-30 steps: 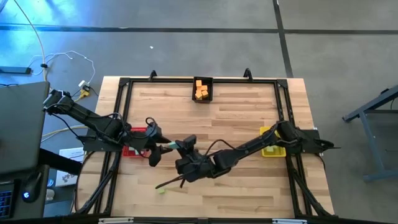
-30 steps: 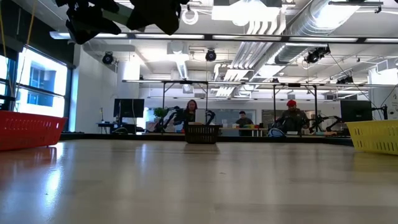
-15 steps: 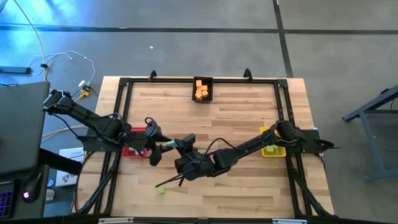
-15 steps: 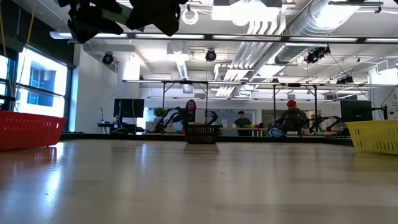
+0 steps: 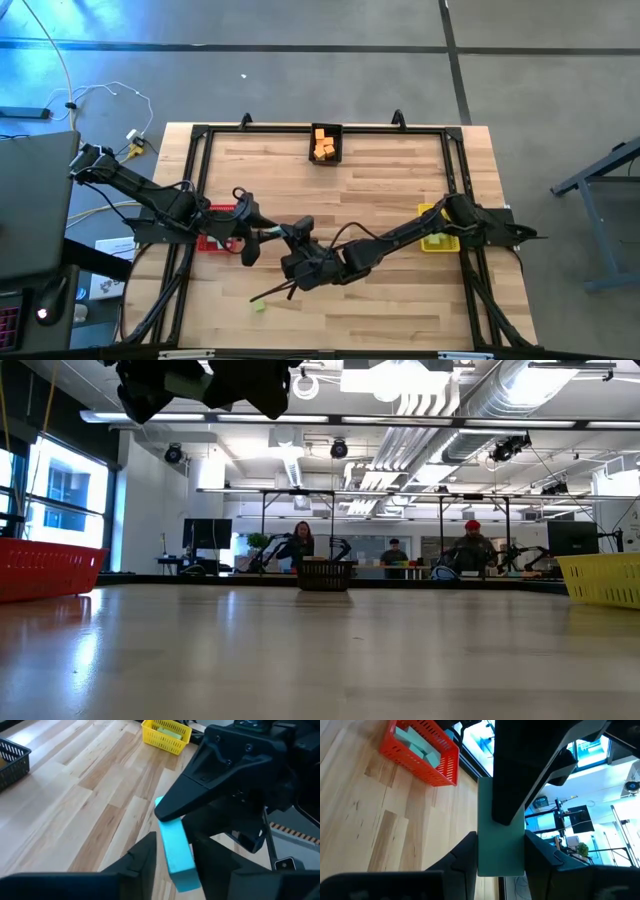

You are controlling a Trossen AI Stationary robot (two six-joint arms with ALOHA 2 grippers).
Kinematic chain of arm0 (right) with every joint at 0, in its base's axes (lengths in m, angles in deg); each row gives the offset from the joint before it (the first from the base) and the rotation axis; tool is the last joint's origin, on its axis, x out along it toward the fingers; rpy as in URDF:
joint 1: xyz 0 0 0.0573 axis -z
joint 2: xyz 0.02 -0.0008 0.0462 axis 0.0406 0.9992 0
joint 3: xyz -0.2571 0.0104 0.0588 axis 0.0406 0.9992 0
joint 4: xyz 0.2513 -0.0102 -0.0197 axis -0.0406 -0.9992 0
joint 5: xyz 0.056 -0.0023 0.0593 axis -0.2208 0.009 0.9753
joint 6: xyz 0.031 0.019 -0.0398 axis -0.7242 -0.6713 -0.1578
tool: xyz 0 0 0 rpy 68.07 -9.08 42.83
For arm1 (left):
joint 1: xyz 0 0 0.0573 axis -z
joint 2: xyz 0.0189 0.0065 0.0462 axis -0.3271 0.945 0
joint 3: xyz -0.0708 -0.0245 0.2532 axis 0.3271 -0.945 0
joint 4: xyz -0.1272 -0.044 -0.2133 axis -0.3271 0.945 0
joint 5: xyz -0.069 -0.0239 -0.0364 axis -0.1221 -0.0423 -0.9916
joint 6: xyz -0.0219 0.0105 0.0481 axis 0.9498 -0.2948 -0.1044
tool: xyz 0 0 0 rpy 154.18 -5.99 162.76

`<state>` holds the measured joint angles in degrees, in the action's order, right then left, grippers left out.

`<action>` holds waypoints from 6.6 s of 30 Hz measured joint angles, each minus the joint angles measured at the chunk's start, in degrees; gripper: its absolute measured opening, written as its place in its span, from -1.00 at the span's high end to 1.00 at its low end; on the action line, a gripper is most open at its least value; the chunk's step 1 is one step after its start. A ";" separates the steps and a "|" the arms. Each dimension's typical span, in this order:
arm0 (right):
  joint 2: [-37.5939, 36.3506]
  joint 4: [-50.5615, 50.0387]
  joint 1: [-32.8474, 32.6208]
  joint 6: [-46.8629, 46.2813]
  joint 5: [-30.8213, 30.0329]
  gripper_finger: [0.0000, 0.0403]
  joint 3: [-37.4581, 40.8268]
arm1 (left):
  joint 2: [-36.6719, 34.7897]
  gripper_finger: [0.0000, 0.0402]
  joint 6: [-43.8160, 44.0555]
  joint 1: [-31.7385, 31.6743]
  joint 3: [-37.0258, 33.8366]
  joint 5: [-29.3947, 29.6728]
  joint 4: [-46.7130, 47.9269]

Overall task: Sort & place blocks by color
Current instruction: Put the blue block into the red bin, then put the green block into the yellow bin

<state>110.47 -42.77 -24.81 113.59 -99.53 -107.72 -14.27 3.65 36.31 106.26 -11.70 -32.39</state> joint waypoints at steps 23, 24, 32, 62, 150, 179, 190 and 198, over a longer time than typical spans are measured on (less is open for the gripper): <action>0.04 0.15 -0.01 -1.01 -1.75 0.08 0.00 | -0.01 0.78 -5.59 0.00 0.00 -0.57 1.94; 0.04 0.13 -0.01 -1.01 -1.73 0.06 0.00 | -0.01 0.78 -5.56 0.02 0.00 -0.47 2.52; 0.02 0.09 -0.01 -4.26 -1.92 0.01 -0.07 | 0.01 0.78 -1.55 0.02 -0.02 2.27 11.73; 0.02 -6.61 0.55 -20.23 4.42 0.00 -0.07 | -0.01 0.78 35.55 5.84 -0.02 5.18 52.90; 10.82 27.90 0.74 -39.08 47.94 -0.24 0.02 | 6.44 0.39 39.20 28.53 -0.02 -11.70 30.52; 5.66 19.14 -0.54 -42.78 25.63 -0.24 0.00 | 11.45 0.00 24.77 30.05 -0.02 -7.85 18.06; 5.55 17.93 -0.41 -44.14 21.74 -0.24 0.00 | 18.68 0.01 24.66 30.08 -0.02 -6.59 6.23; 5.57 17.45 0.06 -44.19 19.21 -0.24 0.00 | 24.17 0.01 27.44 30.08 -0.02 -4.05 3.59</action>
<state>116.05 -25.32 -24.75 69.40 -80.31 -107.72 9.90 31.09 66.38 106.24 -15.74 -28.80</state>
